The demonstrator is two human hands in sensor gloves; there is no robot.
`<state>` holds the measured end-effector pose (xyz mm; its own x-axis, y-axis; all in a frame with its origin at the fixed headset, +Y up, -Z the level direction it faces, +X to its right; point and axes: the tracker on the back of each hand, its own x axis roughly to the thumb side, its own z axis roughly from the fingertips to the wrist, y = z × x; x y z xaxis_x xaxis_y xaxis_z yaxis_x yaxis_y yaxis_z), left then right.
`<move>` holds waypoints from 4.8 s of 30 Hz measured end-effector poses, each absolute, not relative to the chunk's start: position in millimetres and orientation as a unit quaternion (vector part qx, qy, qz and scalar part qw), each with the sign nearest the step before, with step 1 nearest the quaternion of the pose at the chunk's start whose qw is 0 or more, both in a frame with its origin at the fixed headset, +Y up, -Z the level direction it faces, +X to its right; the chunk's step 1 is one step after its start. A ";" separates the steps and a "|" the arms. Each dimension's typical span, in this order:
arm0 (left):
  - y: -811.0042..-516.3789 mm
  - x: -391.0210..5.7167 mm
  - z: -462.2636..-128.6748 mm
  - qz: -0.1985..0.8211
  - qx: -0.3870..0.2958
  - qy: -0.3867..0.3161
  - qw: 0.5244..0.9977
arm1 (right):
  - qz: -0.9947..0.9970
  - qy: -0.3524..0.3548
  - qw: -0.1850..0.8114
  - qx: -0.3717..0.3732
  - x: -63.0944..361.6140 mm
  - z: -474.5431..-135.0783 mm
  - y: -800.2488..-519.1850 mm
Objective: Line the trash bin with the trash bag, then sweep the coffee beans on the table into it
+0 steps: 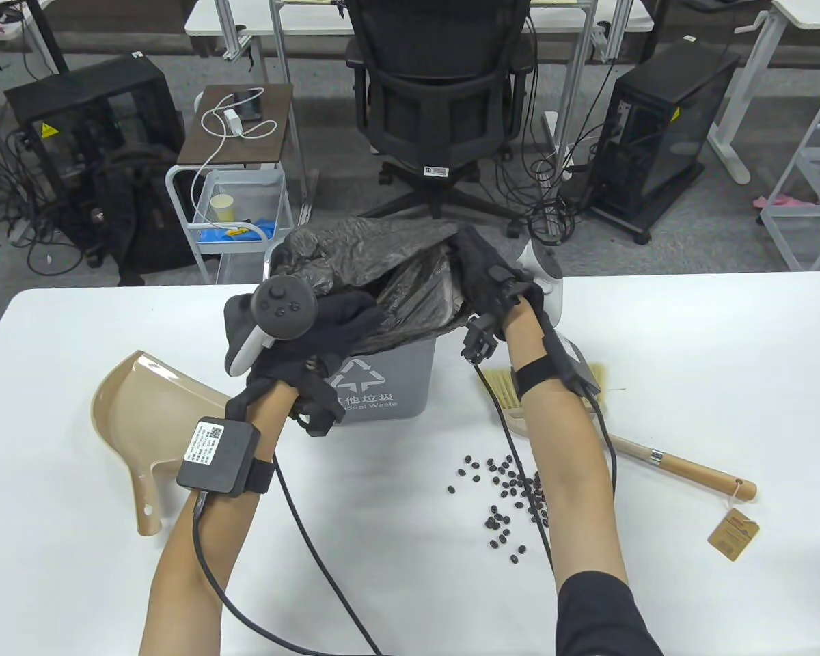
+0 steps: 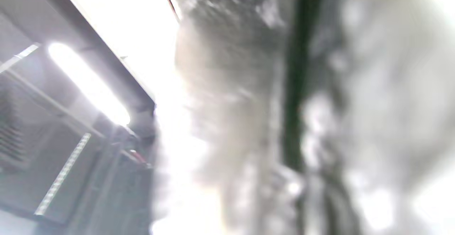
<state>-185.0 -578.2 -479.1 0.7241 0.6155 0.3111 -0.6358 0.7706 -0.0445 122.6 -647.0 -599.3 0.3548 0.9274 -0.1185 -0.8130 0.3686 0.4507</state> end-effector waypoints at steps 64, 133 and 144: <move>-564.1 -229.6 -409.1 0.480 0.149 -0.195 0.842 | 0.671 0.031 0.712 0.204 174.3 -484.3 -611.1; -576.8 -113.3 -469.8 0.236 -0.046 -0.204 0.949 | 0.749 -0.016 0.640 0.169 159.7 -529.6 -602.3; -523.2 -167.6 -501.4 0.308 -0.109 -0.049 0.944 | 0.895 0.012 0.348 0.278 78.2 -489.7 -594.9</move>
